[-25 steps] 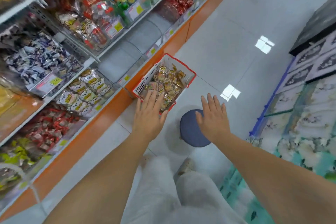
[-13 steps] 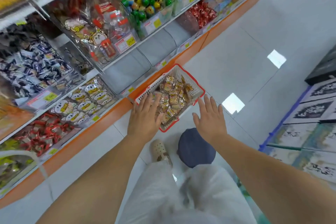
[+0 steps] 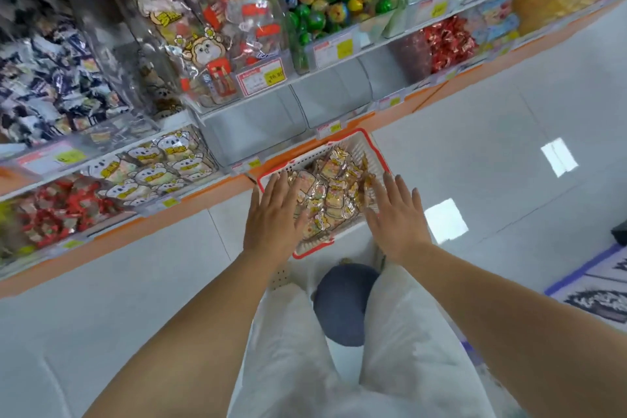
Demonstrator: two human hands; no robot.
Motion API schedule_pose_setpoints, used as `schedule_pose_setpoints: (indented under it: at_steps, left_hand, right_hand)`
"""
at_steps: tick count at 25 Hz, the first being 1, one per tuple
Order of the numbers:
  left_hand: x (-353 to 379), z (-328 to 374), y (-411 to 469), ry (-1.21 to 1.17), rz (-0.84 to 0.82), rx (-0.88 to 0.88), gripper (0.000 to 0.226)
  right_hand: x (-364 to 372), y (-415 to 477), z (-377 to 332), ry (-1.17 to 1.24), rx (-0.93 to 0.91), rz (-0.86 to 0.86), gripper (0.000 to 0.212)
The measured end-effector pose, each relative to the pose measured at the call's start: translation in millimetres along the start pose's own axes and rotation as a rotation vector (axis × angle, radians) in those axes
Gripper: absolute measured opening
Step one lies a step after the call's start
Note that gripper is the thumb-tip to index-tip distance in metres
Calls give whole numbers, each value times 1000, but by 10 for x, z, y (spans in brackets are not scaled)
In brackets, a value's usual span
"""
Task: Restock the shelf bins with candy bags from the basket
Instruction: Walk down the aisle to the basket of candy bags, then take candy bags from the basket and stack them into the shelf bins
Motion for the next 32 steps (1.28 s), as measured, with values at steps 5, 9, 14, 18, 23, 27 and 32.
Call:
schedule_pose_setpoints:
  at_steps: [5,9,14,18,23,27,32]
  left_hand:
    - [462,335,305,-106,76,-178,62]
    - [897,453,587,-148,81,-233,73]
    - [1596,140,1015,-104,6,-234,74]
    - [2154,-214,1417,-79,14,-240,67]
    - [2747,-605,1930,-125,82,-228,67]
    - [3201,-794,2317,-126,116,-233,73]
    - [3633,-849,2589,-51,135,-247,65]
  right_hand:
    - [87,631,385,-134,-220,-32,60]
    - [349,1088,521,-128,-275,-64,60]
    - [1067,1592,498,-53,-262,-103,60]
    - [1667,2090,365,-55,-295,-141,61]
    - [2360,2784,76,-93,-340,-127,61]
    - [2891,3214,-148,-129,-391,-83,60]
    - [3355,3497,-222,-173,-449,-23,59]
Point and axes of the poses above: each hand's wrist, its own y-axis towards the middle knuckle, its own x-axis out of the palm, z = x × y, the point moved 1 cm from there along y, towards the middle knuckle, and after that the axes turned 3 degrees about -z, right-handed, at the moved point
